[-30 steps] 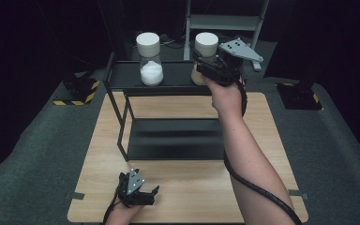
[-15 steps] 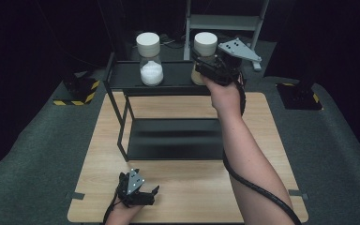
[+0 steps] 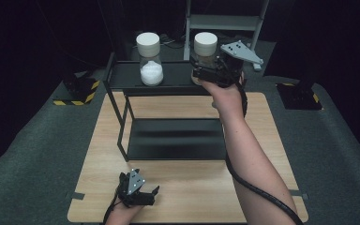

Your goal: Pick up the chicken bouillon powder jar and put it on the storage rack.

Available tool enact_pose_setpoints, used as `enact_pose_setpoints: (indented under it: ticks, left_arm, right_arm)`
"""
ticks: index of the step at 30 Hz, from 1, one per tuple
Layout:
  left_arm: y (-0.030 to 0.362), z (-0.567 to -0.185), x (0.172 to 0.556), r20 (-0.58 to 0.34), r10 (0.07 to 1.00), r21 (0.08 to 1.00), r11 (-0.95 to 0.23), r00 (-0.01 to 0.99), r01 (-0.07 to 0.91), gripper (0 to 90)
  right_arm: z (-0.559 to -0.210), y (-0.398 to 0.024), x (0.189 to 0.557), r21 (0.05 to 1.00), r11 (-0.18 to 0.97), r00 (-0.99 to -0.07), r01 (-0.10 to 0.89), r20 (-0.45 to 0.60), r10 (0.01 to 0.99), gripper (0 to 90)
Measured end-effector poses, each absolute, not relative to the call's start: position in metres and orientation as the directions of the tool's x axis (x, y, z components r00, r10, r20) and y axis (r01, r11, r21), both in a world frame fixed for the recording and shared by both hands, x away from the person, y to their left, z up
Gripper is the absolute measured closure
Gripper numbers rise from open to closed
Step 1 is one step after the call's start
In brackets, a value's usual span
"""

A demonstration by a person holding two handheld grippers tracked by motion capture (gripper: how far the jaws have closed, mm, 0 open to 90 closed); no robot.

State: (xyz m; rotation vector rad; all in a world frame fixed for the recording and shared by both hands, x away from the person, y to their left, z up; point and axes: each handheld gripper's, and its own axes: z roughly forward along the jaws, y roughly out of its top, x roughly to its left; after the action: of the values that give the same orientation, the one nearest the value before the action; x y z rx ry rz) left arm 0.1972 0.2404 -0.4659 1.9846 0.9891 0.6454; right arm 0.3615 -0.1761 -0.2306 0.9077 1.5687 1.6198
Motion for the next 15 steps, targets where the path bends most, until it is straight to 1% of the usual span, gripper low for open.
enact_pose_setpoints:
  ticks: [15]
  left_arm:
    - [0.240, -0.465, 0.198, 0.092, 0.816, 0.832, -0.378, 0.570, 0.406, 1.0]
  right_arm:
    - [-0.240, -0.185, 0.341, 1.000, -0.013, -0.535, -0.019, 0.001, 0.845, 0.0]
